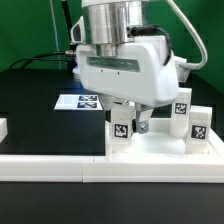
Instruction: Assemble square table
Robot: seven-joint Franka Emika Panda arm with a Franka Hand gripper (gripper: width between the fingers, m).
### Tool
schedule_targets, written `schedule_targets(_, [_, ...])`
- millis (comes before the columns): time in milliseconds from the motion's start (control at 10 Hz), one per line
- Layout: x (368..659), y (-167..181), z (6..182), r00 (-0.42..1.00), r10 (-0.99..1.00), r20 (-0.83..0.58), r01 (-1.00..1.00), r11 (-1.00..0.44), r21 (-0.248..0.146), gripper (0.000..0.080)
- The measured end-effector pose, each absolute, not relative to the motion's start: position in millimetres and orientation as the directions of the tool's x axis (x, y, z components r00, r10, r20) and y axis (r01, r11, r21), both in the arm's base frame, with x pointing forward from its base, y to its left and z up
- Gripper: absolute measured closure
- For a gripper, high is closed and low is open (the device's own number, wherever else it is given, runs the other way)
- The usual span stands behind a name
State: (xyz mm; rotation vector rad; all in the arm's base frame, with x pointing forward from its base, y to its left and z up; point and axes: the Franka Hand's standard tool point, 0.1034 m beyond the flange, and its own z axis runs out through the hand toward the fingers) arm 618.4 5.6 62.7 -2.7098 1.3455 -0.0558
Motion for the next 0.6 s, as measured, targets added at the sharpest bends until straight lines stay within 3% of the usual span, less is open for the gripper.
schedule_targets(200, [620.1,6.7,63.0,0.797,-0.603,0.025,-0.597,-0.794,-0.110,0.0151])
schedule_targets(400, [622.4,2.0,63.9,0.861,-0.506,0.051,-0.499,-0.860,-0.109,0.0151])
schedule_targets(600, [622.4,2.0,63.9,0.828,-0.558,0.044,-0.551,-0.827,-0.112,0.0406])
